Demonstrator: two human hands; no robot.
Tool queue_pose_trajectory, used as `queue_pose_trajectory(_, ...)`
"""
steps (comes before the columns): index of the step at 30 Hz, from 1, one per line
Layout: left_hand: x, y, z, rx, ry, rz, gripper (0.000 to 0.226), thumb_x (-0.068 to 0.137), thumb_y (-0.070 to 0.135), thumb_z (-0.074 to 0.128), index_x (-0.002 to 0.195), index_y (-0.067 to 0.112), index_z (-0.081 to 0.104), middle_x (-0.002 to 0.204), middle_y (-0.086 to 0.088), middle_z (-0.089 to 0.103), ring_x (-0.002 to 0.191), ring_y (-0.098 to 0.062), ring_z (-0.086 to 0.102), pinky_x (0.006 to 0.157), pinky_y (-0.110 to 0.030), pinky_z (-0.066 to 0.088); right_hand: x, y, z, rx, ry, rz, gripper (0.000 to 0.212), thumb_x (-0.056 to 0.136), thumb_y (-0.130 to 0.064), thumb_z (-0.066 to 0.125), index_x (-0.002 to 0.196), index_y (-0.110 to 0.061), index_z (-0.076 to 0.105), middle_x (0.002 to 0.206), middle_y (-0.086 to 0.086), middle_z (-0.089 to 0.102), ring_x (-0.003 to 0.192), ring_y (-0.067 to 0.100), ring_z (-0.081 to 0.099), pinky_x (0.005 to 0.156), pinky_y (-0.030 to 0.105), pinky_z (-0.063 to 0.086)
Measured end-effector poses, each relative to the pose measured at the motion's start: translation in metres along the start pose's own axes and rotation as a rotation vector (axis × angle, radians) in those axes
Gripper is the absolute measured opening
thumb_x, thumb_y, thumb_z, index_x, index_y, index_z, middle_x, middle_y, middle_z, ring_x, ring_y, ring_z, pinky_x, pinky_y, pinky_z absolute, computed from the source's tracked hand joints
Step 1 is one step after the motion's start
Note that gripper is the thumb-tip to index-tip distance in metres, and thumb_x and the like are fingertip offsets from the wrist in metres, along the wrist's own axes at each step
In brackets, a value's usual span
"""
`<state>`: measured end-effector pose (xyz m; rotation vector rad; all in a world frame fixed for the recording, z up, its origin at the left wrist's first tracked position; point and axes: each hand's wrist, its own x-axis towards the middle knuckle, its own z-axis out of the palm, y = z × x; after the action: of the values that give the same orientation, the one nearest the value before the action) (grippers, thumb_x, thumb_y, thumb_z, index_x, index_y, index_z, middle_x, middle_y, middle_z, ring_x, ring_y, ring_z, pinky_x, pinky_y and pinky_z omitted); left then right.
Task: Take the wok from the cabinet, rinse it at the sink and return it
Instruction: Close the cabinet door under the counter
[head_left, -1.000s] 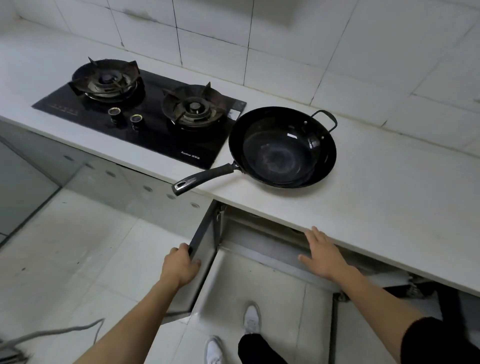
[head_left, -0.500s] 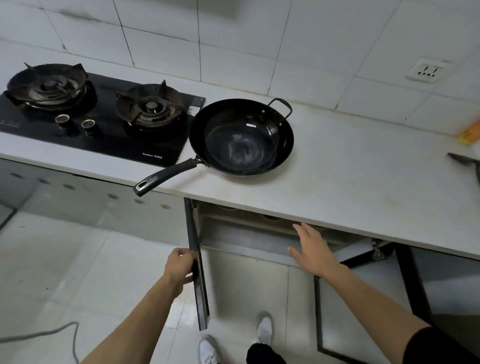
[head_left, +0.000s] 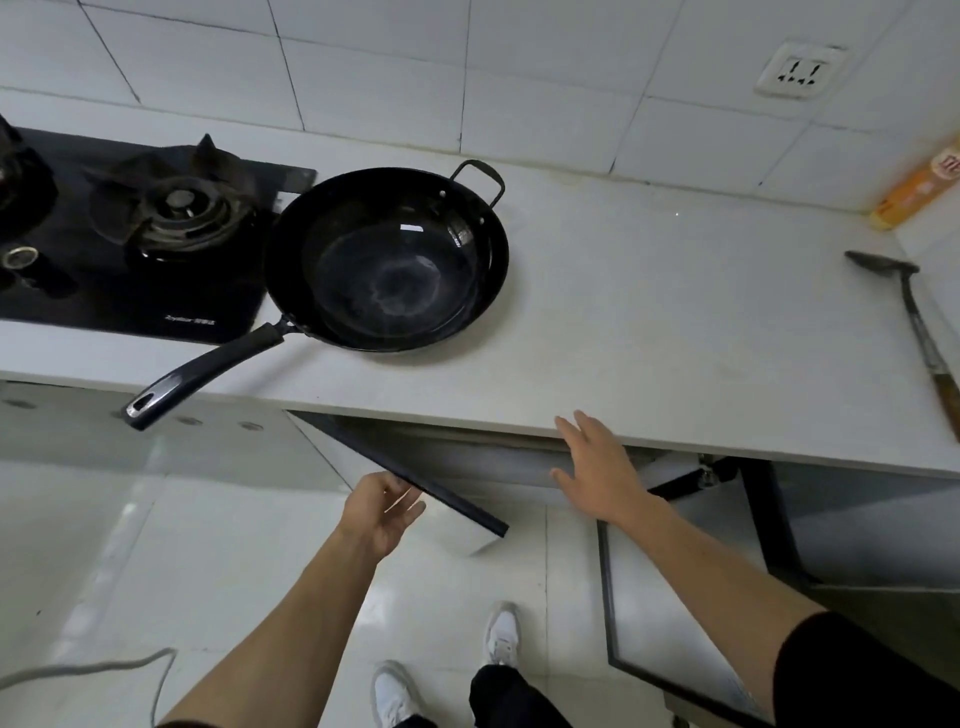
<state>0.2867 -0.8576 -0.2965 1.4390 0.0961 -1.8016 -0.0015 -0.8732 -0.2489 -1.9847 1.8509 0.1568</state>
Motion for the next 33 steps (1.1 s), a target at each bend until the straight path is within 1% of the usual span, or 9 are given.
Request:
queue_pose_trajectory(3, 0.009, 0.005, 0.022, -0.02, -0.009, -0.014, 0.023, 0.071, -0.01, 0.035, 0.077, 0.005, 0.051, 0.109, -0.015, 0.063, 0.111, -0.031, 0.062, 0.104, -0.044, 0.042, 0.012, 0.01, 0.001, -0.041, -0.04, 0.007, 0.076, 0.096, -0.041, 0.053, 0.154, -0.018, 0.01, 0.163, 0.012, 0.002, 0.149, 0.031, 0.004, 0.122, 0.044, 0.013)
queue_pose_trajectory(6, 0.015, 0.009, 0.038, -0.062, 0.024, -0.003, 0.025, 0.071, -0.011, 0.031, 0.071, 0.005, 0.051, 0.082, -0.011, 0.063, 0.103, -0.03, 0.062, 0.107, -0.042, 0.04, 0.017, 0.016, 0.004, -0.019, -0.046, 0.001, 0.075, 0.095, -0.038, 0.055, 0.153, -0.019, 0.012, 0.162, 0.011, 0.003, 0.149, 0.031, 0.005, 0.122, 0.043, 0.013)
queue_pose_trajectory(7, 0.016, 0.01, 0.043, -0.079, 0.037, 0.002, 0.026, 0.072, -0.012, 0.03, 0.07, 0.004, 0.051, 0.079, -0.01, 0.062, 0.1, -0.031, 0.061, 0.107, -0.042, 0.04, 0.018, 0.018, 0.005, -0.001, -0.036, -0.005, 0.073, 0.095, -0.037, 0.056, 0.152, -0.018, 0.015, 0.162, 0.01, 0.006, 0.148, 0.031, 0.007, 0.122, 0.042, 0.015)
queue_pose_trajectory(14, 0.027, 0.018, 0.068, -0.224, 0.053, 0.043, 0.033, 0.076, -0.015, 0.024, 0.086, -0.003, 0.054, 0.119, -0.02, 0.052, 0.113, -0.037, 0.052, 0.109, -0.042, 0.039, 0.025, 0.021, 0.005, -0.004, -0.02, -0.036, 0.068, 0.09, -0.033, 0.062, 0.146, -0.017, 0.026, 0.155, 0.008, 0.018, 0.142, 0.032, 0.017, 0.115, 0.041, 0.029)
queue_pose_trajectory(18, 0.028, 0.019, 0.078, -0.257, 0.039, 0.055, 0.03, 0.077, -0.013, 0.027, 0.083, 0.0, 0.053, 0.115, -0.018, 0.052, 0.111, -0.034, 0.053, 0.108, -0.042, 0.039, 0.026, 0.024, 0.004, -0.052, -0.023, -0.049, 0.068, 0.088, -0.033, 0.062, 0.144, -0.017, 0.028, 0.154, 0.011, 0.022, 0.14, 0.033, 0.022, 0.117, 0.045, 0.024)
queue_pose_trajectory(21, 0.028, 0.019, 0.08, -0.267, 0.046, 0.055, 0.027, 0.076, -0.012, 0.033, 0.087, 0.001, 0.054, 0.106, -0.015, 0.054, 0.113, -0.034, 0.056, 0.107, -0.042, 0.041, 0.026, 0.026, 0.005, -0.05, -0.03, -0.05, 0.071, 0.087, -0.032, 0.063, 0.146, -0.019, 0.025, 0.157, 0.01, 0.019, 0.143, 0.033, 0.019, 0.119, 0.046, 0.02)
queue_pose_trajectory(25, 0.024, 0.02, 0.083, -0.319, -0.007, 0.082, 0.022, 0.077, -0.01, 0.031, 0.077, 0.006, 0.047, 0.097, -0.016, 0.051, 0.113, -0.035, 0.052, 0.111, -0.044, 0.036, 0.025, 0.027, 0.005, -0.036, -0.027, -0.051, 0.074, 0.087, -0.03, 0.064, 0.147, -0.02, 0.024, 0.158, 0.008, 0.017, 0.145, 0.032, 0.017, 0.12, 0.045, 0.018)
queue_pose_trajectory(29, 0.019, 0.014, 0.082, -0.107, -0.016, 0.129, 0.016, 0.077, -0.003, 0.04, 0.067, 0.009, 0.046, 0.085, -0.009, 0.049, 0.1, -0.029, 0.056, 0.101, -0.038, 0.043, 0.021, 0.032, 0.0, 0.026, -0.053, -0.062, 0.074, 0.09, -0.029, 0.061, 0.151, -0.021, 0.02, 0.162, 0.007, 0.01, 0.148, 0.029, 0.009, 0.121, 0.043, 0.014)
queue_pose_trajectory(33, 0.008, 0.001, 0.093, 0.399, 0.078, 0.184, 0.013, 0.078, -0.001, 0.05, 0.066, 0.004, 0.052, 0.076, -0.012, 0.046, 0.076, -0.027, 0.052, 0.079, -0.034, 0.046, 0.008, 0.046, -0.002, 0.167, -0.083, -0.055, 0.07, 0.095, -0.029, 0.056, 0.153, -0.021, 0.018, 0.164, 0.001, 0.006, 0.15, 0.02, 0.006, 0.121, 0.039, 0.017)
